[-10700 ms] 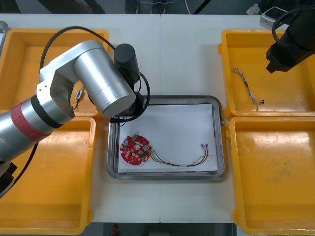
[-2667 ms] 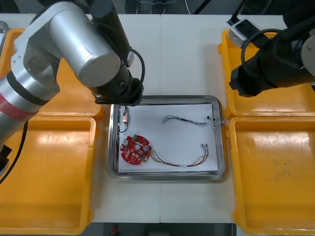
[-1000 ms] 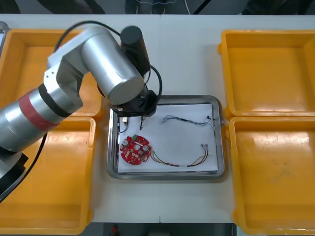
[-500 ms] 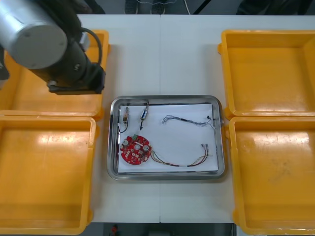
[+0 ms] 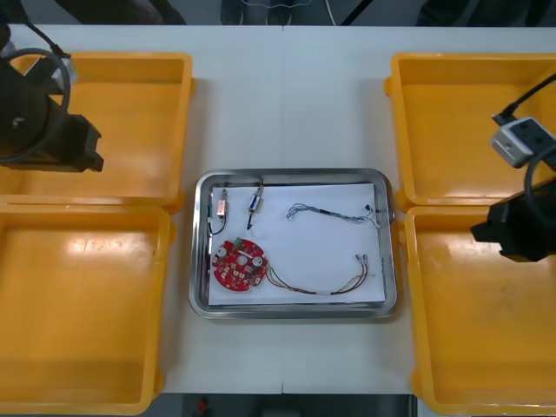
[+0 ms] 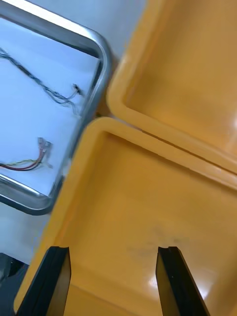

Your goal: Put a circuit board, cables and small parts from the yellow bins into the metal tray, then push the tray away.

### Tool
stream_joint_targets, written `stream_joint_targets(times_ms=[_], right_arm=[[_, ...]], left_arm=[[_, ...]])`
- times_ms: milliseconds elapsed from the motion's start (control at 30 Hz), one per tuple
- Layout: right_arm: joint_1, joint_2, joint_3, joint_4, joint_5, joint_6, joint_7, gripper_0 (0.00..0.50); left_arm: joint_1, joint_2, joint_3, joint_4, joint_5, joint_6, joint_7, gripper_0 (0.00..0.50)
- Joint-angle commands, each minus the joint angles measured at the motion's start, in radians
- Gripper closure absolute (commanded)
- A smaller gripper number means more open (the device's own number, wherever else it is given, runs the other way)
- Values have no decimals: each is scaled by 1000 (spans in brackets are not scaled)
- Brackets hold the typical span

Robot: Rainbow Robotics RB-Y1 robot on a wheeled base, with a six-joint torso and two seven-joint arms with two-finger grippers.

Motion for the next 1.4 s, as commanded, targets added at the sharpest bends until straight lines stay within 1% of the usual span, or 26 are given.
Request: stream_joint_targets(times_ms=[33, 67, 167, 200, 267, 367, 400, 467, 567, 600, 667, 767, 900, 967, 1100, 1200, 1300, 1400], right_arm=[[-131, -35, 175, -29, 0, 3, -15, 0], [-145, -35, 200, -29, 3, 3, -15, 0], [-240, -27, 359, -29, 41, 3, -12, 0], [-254, -24, 387, -27, 49, 3, -11, 0], [-309, 0, 487, -16, 80, 3, -6, 0], [-373, 40, 589, 11, 112, 3, 8, 0], [-384, 48, 608, 17, 117, 3, 8, 0], [-424, 85, 682, 51, 127, 3, 22, 0], [-458, 124, 763, 82, 150, 3, 40, 0], [-464, 132, 778, 90, 157, 3, 51, 0], [-481, 163, 833, 122, 189, -35, 111, 0], [-496, 195, 895, 182, 209, -86, 186, 0], [-515, 220, 955, 234, 210, -158, 272, 0], [-518, 229, 990, 249, 227, -192, 310, 0], [-518, 235, 1048, 258, 250, -228, 325, 0], [-518, 230, 1110, 260, 284, -253, 325, 0], [-518, 227, 1175, 263, 336, -277, 318, 0], [-519, 227, 1208, 275, 351, -284, 315, 0]], left_arm=[[85, 78, 73, -44, 15, 8, -17, 0], [94, 83, 77, -47, 15, 8, -19, 0], [145, 101, 105, -56, 15, 8, -28, 0], [152, 103, 108, -57, 14, 8, -29, 0], [177, 106, 120, -60, 11, 8, -37, 0], [203, 106, 146, -64, 9, -1, -46, 0], [204, 106, 148, -64, 9, -1, -48, 0], [209, 104, 157, -64, 7, -1, -56, 0], [209, 98, 174, -64, 7, -1, -62, 0], [209, 97, 178, -64, 6, -1, -63, 0], [211, 89, 195, -64, 7, -2, -68, 0], [212, 81, 203, -64, 1, -2, -74, 0], [234, 74, 211, -74, -6, -15, -79, 0], [252, 66, 217, -83, -11, -30, -82, 0], [267, 61, 220, -96, -9, -44, -83, 0], [275, 61, 221, -103, -9, -49, -83, 0], [301, 61, 223, -116, -9, -70, -83, 0], [316, 61, 224, -123, -9, -79, -85, 0]])
